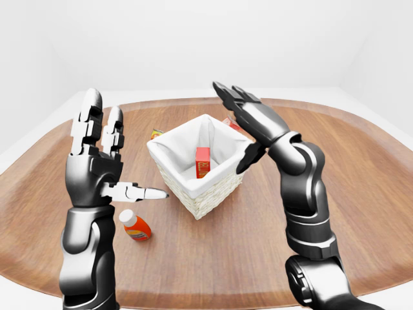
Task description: Pick up the butter and put it in the basket.
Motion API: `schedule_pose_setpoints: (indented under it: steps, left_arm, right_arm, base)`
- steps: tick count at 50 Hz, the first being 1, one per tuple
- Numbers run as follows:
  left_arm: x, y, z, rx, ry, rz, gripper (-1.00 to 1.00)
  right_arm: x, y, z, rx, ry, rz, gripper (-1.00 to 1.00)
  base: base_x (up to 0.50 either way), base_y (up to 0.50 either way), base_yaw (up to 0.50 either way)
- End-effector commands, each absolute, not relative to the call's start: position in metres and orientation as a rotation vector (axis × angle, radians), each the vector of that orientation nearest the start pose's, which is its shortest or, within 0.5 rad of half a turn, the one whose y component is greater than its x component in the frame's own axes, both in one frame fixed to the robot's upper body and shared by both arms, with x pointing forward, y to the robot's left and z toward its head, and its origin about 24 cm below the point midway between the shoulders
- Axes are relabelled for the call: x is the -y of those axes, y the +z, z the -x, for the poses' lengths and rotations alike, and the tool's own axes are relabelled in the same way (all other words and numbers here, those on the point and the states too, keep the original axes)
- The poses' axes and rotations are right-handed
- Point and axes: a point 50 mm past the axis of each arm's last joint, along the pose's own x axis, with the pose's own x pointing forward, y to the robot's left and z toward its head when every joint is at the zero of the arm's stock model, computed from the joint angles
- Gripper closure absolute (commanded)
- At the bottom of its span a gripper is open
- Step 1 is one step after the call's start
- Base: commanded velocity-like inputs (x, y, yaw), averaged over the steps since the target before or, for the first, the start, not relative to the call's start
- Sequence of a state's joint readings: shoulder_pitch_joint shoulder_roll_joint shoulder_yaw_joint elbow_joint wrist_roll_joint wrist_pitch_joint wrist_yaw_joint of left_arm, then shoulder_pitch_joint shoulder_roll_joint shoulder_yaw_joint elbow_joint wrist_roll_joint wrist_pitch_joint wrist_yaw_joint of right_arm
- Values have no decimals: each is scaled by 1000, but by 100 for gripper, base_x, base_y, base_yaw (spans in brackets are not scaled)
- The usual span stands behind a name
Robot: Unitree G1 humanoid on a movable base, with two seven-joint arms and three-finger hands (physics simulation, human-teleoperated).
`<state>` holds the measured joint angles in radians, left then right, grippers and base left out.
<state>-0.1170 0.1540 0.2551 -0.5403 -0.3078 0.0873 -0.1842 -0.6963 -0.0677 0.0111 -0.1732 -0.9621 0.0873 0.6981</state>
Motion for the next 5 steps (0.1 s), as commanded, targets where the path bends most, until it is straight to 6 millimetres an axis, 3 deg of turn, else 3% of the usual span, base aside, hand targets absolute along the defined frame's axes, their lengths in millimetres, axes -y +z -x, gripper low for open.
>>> schedule_pose_setpoints:
  steps: [1, 5]
  left_arm:
    - [-188, 188, -222, 601, -134, 19, -100]
    - [-185, 179, -220, 562, -155, 8, -100]
  right_arm:
    - [131, 234, -242, 565, 251, 1011, -100]
    - [149, 221, -227, 589, 201, 826, -100]
  base:
    - [0, 0, 0]
    - [0, 0, 0]
